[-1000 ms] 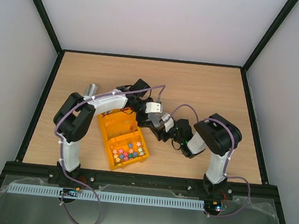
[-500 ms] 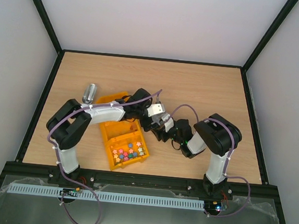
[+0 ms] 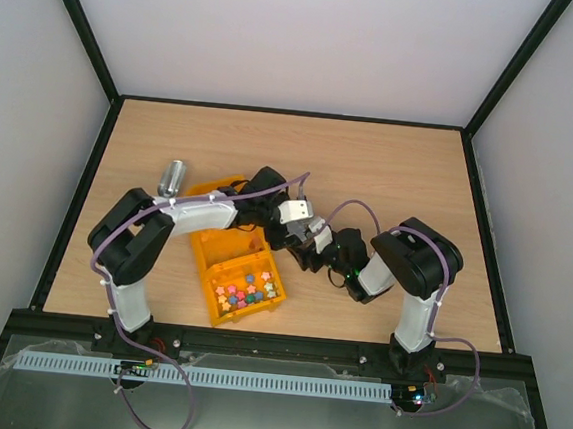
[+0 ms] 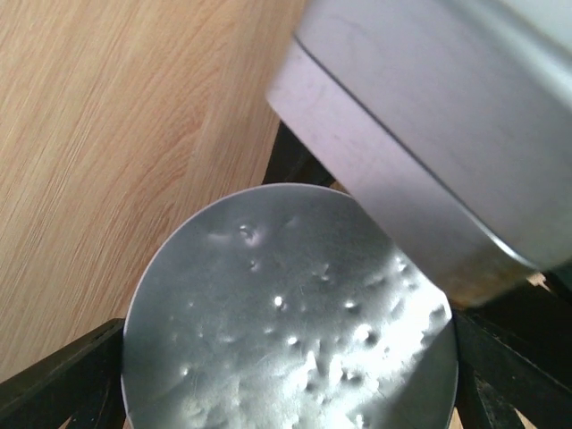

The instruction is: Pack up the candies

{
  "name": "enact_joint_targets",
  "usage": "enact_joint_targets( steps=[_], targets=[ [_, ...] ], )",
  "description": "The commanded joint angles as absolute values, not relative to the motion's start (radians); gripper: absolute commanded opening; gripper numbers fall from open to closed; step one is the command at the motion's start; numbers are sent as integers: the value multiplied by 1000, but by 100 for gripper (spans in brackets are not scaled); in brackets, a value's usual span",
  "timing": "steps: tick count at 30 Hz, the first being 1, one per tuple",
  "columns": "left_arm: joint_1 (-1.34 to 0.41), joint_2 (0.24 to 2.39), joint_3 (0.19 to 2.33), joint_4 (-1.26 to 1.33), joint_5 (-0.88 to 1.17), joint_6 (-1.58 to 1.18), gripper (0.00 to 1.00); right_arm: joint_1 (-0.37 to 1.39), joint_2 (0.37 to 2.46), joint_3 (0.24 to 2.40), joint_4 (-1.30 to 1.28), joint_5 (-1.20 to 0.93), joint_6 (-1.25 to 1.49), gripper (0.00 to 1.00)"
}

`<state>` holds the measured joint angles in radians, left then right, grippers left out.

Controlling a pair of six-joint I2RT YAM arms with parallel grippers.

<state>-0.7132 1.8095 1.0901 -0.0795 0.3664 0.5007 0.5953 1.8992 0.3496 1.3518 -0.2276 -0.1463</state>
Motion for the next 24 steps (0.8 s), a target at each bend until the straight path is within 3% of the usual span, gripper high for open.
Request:
enact_joint_targets(
  steps=[1, 10, 15, 21, 23, 24],
  targets=[
    [-695, 1844, 1148, -311, 522, 806, 89, 595, 1898, 342, 1372, -277, -174, 41],
    [-665, 2001, 1371, -627, 548, 1162, 88, 597, 1894, 340, 1369, -273, -184, 40],
    [-637, 1965, 1368, -518, 573, 1005, 99, 598, 1897, 346, 1366, -249, -180, 41],
    [-614, 1818, 1204, -296, 586, 739, 100, 598, 1900, 345, 1365, -241, -169, 44],
    [-633, 1770, 1123, -209, 551, 678, 100, 598, 1900, 346, 1366, -242, -166, 52],
    [-646, 1754, 1096, -176, 518, 654, 100, 598, 1902, 347, 1365, -242, -164, 61]
  ],
)
